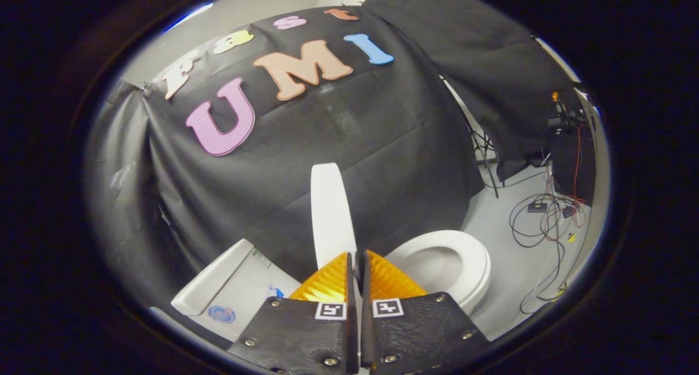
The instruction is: Open the toilet lid.
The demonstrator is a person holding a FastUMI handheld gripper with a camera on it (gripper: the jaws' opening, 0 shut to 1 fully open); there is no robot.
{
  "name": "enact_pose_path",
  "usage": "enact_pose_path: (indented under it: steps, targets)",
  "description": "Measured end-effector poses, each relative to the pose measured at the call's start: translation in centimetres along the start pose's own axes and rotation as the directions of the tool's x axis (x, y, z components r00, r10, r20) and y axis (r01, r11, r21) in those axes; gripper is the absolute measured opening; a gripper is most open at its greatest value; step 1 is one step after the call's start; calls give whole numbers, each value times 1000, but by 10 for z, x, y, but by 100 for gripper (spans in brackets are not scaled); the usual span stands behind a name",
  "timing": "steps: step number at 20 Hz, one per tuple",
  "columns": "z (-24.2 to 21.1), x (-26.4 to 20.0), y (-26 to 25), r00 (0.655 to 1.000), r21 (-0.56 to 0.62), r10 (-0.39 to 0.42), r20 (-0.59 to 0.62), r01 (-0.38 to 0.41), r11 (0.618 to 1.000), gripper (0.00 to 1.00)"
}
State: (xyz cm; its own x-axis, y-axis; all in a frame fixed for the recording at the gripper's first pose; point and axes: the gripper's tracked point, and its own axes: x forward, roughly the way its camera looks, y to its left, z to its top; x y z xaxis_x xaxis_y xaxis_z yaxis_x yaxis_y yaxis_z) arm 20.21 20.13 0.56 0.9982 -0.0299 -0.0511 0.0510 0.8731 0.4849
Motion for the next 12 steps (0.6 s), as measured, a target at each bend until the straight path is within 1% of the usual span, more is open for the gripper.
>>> enact_pose_path:
  steps: [6,10,12]
  targets:
    - [-5,-5,32,998,-81,57,13,-56,995,3]
    - [-8,-6,44,997,-213,72,-24,-76,974,3]
    - [-11,-8,49,996,-224,89,-25,-93,970,3]
